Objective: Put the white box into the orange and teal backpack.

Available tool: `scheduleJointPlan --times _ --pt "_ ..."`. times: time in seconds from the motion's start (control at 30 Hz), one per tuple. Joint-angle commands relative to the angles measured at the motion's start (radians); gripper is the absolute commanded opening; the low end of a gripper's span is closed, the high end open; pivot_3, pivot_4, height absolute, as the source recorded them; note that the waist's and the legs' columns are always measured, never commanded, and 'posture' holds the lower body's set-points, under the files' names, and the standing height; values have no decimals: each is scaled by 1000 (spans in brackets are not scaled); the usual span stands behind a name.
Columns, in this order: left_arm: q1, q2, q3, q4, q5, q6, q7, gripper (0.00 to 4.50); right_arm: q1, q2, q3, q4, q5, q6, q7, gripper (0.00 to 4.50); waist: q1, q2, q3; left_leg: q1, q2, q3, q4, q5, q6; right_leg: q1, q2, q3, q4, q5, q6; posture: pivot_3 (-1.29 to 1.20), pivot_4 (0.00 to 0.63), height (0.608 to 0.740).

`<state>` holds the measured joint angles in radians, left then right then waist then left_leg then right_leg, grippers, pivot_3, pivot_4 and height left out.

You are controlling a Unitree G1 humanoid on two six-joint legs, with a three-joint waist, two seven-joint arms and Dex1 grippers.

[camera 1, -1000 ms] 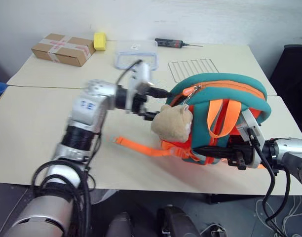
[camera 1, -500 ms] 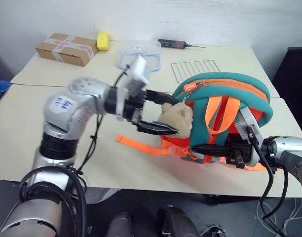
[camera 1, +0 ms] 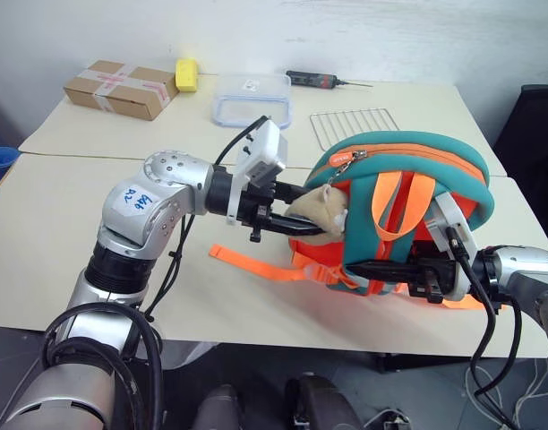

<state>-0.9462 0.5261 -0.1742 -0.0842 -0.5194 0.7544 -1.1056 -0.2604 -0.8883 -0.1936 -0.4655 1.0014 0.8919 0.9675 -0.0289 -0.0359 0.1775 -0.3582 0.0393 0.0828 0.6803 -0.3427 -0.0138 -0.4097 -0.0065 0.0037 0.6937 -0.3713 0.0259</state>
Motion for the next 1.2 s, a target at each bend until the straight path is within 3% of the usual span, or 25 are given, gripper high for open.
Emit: scheduleJointPlan --times 0.03,0.33,0.47,0.8,0.97,1.0,1.2 --pt "-75 34 48 77 19 -20 -2 1363 29 6 -28 -43 5 -35 12 0 2 0 0 0 0 0 0 0 0 0 0 0 0 0 0 0 150 740" --pt "-142 161 71 315 98 -196 -121 1363 109 21 -57 -82 21 -60 -36 0 1 0 0 0 0 -1 0 0 0 0 0 0 0 0 0 0 150 740" --pt "-119 184 6 394 206 -327 -151 1363 118 38 -62 -90 19 -74 -70 0 0 0 0 -1 0 -1 0 0 0 0 0 -1 -1 0 0 0 150 740" --pt "60 81 -229 469 555 -767 -63 1363 43 48 -67 -49 5 -86 -126 0 2 0 0 -1 0 -1 0 0 1 -1 -1 -1 -1 0 0 0 150 740" --pt "102 57 -189 427 517 -707 -75 1363 43 -2 -70 -10 -23 -74 -74 0 0 0 0 -2 0 -1 0 -1 1 -1 -1 -1 0 0 0 0 150 740" --pt "110 63 -170 412 494 -677 -86 2055 39 -20 -75 8 -14 -59 -57 651 0 0 0 -1 0 -1 0 -1 1 -1 -1 -1 0 0 0 0 150 740" --pt "161 124 -25 305 341 -441 -129 3900 83 -162 -176 81 -24 -46 97 2677 1 1 0 -2 0 -1 0 0 1 -2 -1 -1 0 0 0 0 150 740"
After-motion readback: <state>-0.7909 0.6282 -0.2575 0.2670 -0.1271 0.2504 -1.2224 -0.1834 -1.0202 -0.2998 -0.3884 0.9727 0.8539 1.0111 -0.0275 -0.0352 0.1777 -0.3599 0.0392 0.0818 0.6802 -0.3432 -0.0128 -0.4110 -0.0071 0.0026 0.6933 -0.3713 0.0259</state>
